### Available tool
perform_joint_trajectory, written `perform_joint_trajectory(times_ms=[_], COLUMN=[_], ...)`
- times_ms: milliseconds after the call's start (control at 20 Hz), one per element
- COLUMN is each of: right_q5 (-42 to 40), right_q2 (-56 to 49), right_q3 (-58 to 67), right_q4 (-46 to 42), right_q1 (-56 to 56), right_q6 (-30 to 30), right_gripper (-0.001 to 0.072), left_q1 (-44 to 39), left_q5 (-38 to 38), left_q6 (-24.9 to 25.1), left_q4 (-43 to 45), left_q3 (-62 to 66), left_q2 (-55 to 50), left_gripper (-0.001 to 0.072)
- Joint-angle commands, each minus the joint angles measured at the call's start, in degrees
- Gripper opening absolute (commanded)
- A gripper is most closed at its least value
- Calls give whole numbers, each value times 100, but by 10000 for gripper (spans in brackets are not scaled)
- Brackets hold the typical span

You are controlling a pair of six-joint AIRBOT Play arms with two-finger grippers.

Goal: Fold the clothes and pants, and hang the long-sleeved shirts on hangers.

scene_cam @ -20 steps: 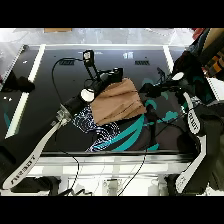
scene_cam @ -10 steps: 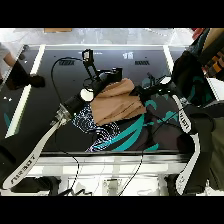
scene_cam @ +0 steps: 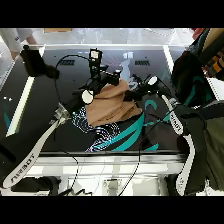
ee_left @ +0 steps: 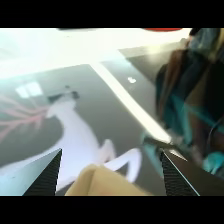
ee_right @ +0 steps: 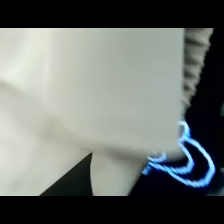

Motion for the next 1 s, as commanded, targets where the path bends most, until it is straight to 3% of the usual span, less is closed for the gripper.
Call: perform_joint_trajectory(times_ms=[0, 100, 150, 250, 350, 550, 600, 650, 950], right_q5=[-13, -4, -20, 17, 243, 1110, 1318, 1513, 2214], right_q2=[186, 402, 570, 966, 1390, 2385, 2653, 2964, 4577], right_q3=[592, 911, 973, 977, 977, 977, 977, 977, 973], right_q4=[74, 70, 70, 66, 52, -382, -612, -896, -3270], right_q1=[-94, -295, -422, -717, -1080, -1969, -2208, -2472, -4321], right_q6=[-87, -81, -83, -74, -55, 590, 741, 922, 1790], right_gripper=[25, 25, 25, 25, 25, 25, 25, 25, 25], left_q1=[275, 503, 623, 872, 1047, 1204, 1226, 1226, 1226], left_q5=[-710, -1655, -2149, -3230, -4087, -5132, -5228, -5252, -5248], left_q6=[0, -4, -7, -28, -229, -225, -225, -223, -221], left_q4=[1408, 2267, 2433, 2437, 2437, 2448, 2461, 2472, 2505], left_q3=[0, 0, 2, 2, 2, 2, 2, 2, 2], left_q2=[0, 2, 4, 46, 153, 531, 669, 813, 1777], left_gripper=[701, 695, 640, 388, 235, 219, 154, 8, 14])
